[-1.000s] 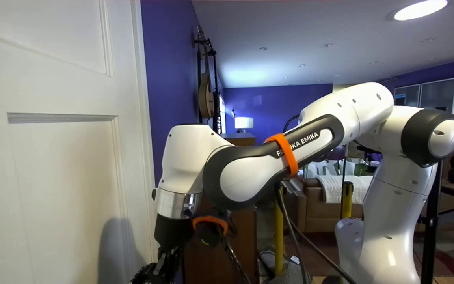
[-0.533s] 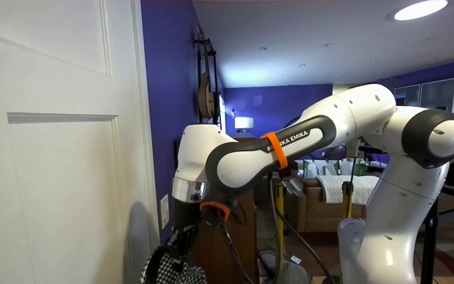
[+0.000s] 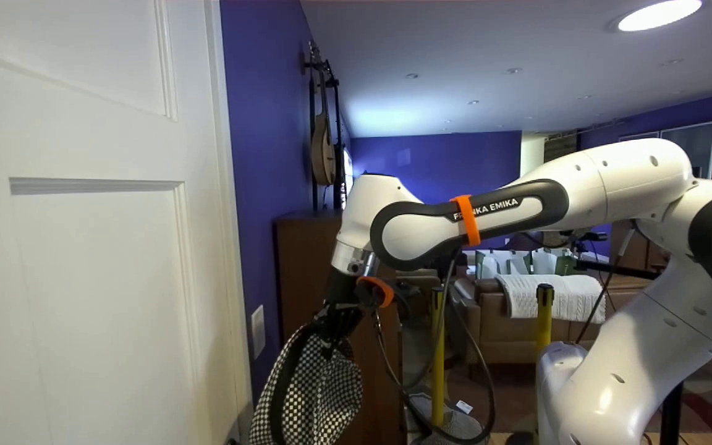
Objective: Put the hat on top of the cabinet
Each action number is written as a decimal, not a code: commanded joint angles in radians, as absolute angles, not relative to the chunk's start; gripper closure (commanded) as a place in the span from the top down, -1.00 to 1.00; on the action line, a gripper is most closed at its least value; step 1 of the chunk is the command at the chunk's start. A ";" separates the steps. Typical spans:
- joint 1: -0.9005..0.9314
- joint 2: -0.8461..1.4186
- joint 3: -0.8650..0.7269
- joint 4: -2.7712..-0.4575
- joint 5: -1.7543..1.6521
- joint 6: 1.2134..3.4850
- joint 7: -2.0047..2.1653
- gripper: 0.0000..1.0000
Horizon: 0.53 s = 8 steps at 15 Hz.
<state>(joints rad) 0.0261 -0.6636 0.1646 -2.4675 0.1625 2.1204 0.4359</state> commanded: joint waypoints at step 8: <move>-0.077 -0.721 0.154 -2.487 0.134 2.130 0.517 -0.97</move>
